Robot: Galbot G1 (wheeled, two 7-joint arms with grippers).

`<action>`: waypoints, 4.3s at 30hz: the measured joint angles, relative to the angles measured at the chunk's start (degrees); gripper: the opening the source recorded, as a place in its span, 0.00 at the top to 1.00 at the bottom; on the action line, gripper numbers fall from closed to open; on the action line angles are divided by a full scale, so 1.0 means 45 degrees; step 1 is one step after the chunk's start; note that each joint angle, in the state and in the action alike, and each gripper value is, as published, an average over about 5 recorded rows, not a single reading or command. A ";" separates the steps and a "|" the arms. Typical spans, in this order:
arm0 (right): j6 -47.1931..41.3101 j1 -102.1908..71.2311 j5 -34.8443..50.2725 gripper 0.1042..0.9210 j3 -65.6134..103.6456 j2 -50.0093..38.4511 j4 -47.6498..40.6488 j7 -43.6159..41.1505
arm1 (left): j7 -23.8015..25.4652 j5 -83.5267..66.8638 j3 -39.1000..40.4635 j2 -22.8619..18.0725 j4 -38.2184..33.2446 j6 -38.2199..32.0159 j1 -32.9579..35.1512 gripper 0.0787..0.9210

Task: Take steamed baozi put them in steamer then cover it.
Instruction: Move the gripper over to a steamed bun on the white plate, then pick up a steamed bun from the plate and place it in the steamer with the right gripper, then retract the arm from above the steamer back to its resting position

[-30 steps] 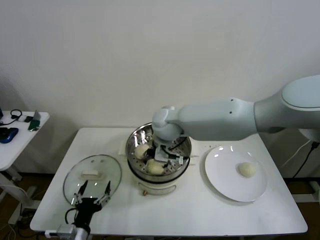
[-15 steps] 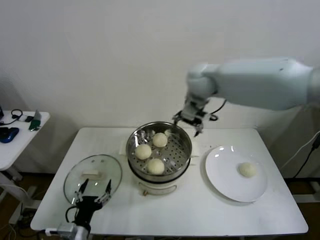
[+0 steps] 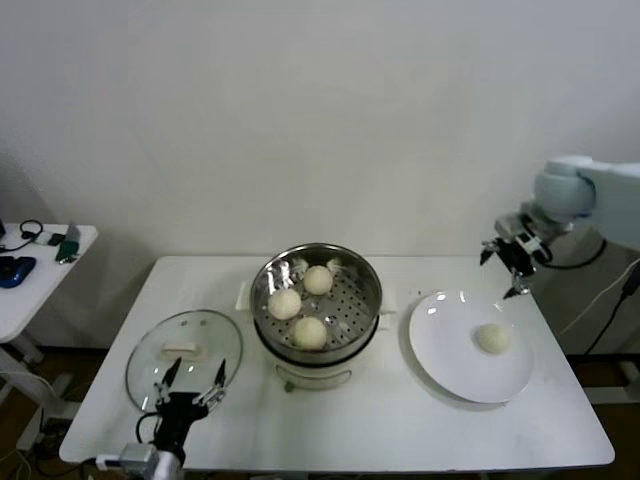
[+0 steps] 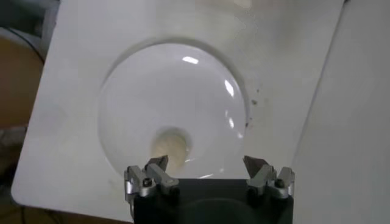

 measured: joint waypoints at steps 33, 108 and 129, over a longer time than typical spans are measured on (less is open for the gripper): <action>-0.0921 -0.7605 -0.2167 0.27 0.6040 0.0207 -0.3667 0.0761 | -0.0038 0.0070 -0.0103 -0.0085 0.0258 -0.0146 0.0156 0.12; -0.4437 -0.1387 0.4636 0.13 0.1671 0.6395 0.1215 0.3686 | -0.0064 -0.0163 0.0038 0.0030 0.0095 0.0205 -0.0354 0.12; -0.3546 -0.2015 0.7154 0.12 0.6053 0.1139 0.2979 0.5916 | -0.0136 -0.0252 0.0102 0.0310 0.0010 0.0226 -0.0594 0.12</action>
